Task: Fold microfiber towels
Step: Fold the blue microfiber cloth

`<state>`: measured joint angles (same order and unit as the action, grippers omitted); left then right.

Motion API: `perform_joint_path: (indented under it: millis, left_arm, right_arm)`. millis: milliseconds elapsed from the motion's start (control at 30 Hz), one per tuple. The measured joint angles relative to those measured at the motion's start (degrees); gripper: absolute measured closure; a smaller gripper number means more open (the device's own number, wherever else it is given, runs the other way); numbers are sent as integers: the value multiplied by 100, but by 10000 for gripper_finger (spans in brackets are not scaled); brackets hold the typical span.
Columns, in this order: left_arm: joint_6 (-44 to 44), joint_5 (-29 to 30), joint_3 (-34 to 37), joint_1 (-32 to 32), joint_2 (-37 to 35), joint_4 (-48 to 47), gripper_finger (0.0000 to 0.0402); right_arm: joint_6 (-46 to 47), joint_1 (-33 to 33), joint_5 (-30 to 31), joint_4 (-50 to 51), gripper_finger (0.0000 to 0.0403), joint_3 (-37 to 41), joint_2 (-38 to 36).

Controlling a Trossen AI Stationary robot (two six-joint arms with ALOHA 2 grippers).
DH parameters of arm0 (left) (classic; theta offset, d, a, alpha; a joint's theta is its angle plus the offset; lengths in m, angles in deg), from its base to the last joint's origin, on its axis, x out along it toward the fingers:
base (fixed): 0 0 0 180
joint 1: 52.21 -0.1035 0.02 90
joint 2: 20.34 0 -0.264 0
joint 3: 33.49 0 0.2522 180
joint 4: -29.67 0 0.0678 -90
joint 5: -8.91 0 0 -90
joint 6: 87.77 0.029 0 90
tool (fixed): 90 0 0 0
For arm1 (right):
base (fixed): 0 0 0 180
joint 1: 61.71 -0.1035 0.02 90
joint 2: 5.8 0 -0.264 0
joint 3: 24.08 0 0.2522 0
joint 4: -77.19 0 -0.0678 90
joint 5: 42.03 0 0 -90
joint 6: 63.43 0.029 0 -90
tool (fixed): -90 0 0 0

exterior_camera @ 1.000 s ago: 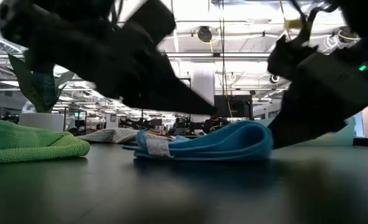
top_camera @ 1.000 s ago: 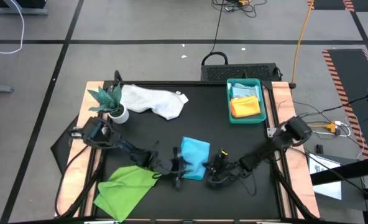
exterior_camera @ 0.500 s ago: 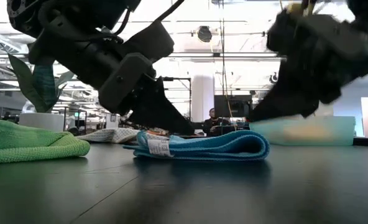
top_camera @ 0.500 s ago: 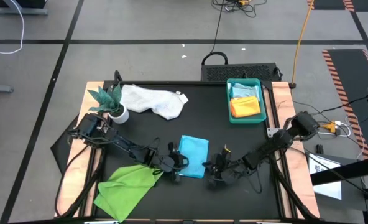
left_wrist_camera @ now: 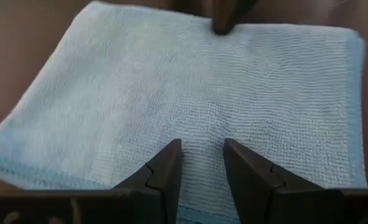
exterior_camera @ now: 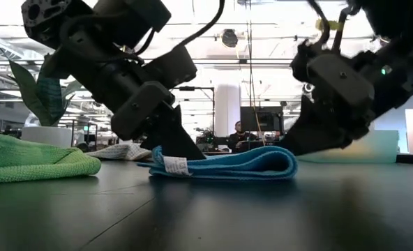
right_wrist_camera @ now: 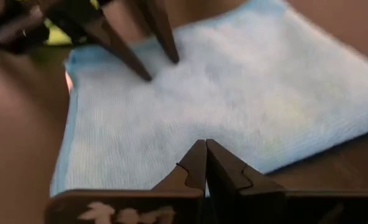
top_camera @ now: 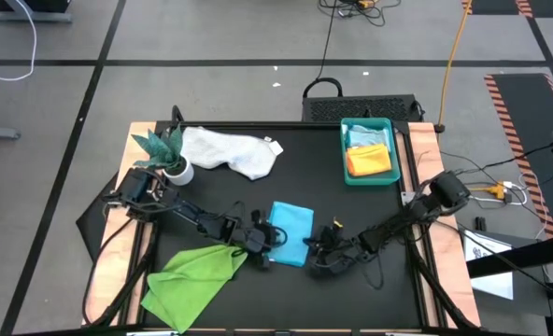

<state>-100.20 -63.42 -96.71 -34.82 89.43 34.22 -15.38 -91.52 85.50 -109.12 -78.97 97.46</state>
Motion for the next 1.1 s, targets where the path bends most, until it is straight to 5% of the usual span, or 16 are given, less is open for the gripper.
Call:
perform_joint_path:
  millis: [533, 1100]
  left_arm:
    - [-21, -130, 10, 57, -573, -883, 280]
    - [175, -115, 0, 244, -315, 294, 280]
  right_arm:
    - [-342, -194, -952, -800, 403, 0, 160]
    - [-834, -139, -912, -878, 403, 0, -124]
